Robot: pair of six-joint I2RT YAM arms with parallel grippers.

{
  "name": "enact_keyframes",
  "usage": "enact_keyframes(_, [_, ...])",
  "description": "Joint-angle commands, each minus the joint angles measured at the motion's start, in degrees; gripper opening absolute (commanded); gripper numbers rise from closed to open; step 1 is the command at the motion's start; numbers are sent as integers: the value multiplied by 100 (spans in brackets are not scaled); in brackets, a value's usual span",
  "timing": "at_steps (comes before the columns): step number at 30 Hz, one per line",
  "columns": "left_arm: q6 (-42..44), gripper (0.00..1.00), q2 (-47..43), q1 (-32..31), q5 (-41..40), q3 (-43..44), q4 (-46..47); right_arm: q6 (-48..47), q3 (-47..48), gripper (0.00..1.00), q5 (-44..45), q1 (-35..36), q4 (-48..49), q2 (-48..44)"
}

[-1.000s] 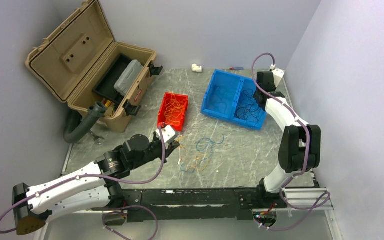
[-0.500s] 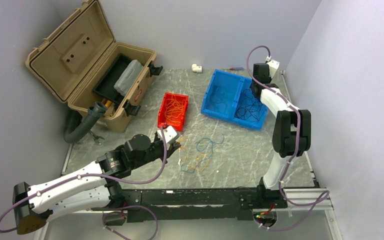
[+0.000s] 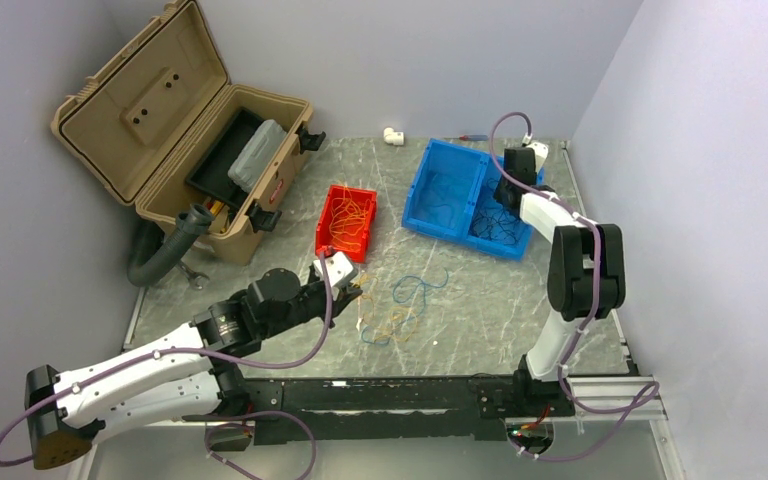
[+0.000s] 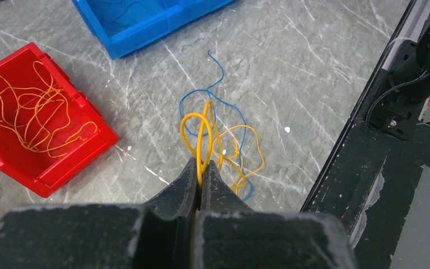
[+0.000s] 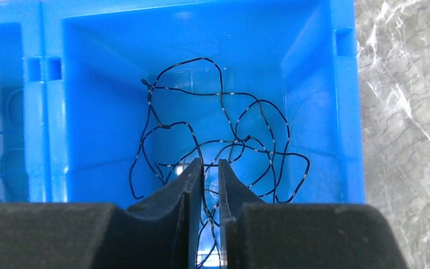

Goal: Untangle the cables
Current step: Place the cable in the bin.

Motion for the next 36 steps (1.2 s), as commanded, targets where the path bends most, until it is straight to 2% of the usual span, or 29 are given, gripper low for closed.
enact_keyframes(1, [-122, 0, -184, -13, 112, 233, 29, -33, 447, 24, -139, 8, -274, -615])
enact_keyframes(4, [-181, 0, -222, -11, 79, 270, -37, -62, 413, 31, -251, 12, -481, -1080])
enact_keyframes(6, [-227, 0, -217, -12, 11, 246, 3, -50, 247, 40, -425, 14, -554, -1482])
enact_keyframes(8, [-265, 0, -182, -11, -26, 241, 51, -14, 4, 53, -746, 30, -589, -1923])
enact_keyframes(9, [-283, 0, -160, -11, -35, 281, 31, -14, -155, 67, -928, 63, -590, -2158])
enact_keyframes(10, [-294, 0, -121, -11, -42, 331, 5, -11, -310, 76, -1092, 128, -598, -2382])
enact_keyframes(13, [-284, 0, -15, -11, -131, 567, -72, -58, -761, 87, -1414, 454, -661, -3047])
enact_keyframes(16, [-246, 0, 113, -11, -256, 775, -197, -50, -1234, 91, -1811, 999, -642, -3699])
enact_keyframes(20, [-220, 0, 263, -2, -290, 1031, -358, -150, -2116, 92, -2505, 1905, -241, -4429])
enact_keyframes(25, [-249, 0, 390, 23, -474, 1354, -617, 221, -3090, 89, -2632, 2596, -65, -4966])
enact_keyframes(30, [-250, 0, 398, 24, -374, 1418, -587, 953, -3586, 90, -2261, 2986, -17, -4903])
enact_keyframes(31, [-262, 0, 405, 24, -361, 1426, -587, 1202, -3574, 94, -2061, 3080, -93, -4821])
enact_keyframes(33, [-284, 0, 424, 24, -342, 1426, -603, 1938, -3399, 99, -1474, 3341, -402, -4573])
enact_keyframes(36, [-331, 0, 436, 24, -334, 1416, -643, 3031, -3061, 100, -842, 3700, -967, -4138])
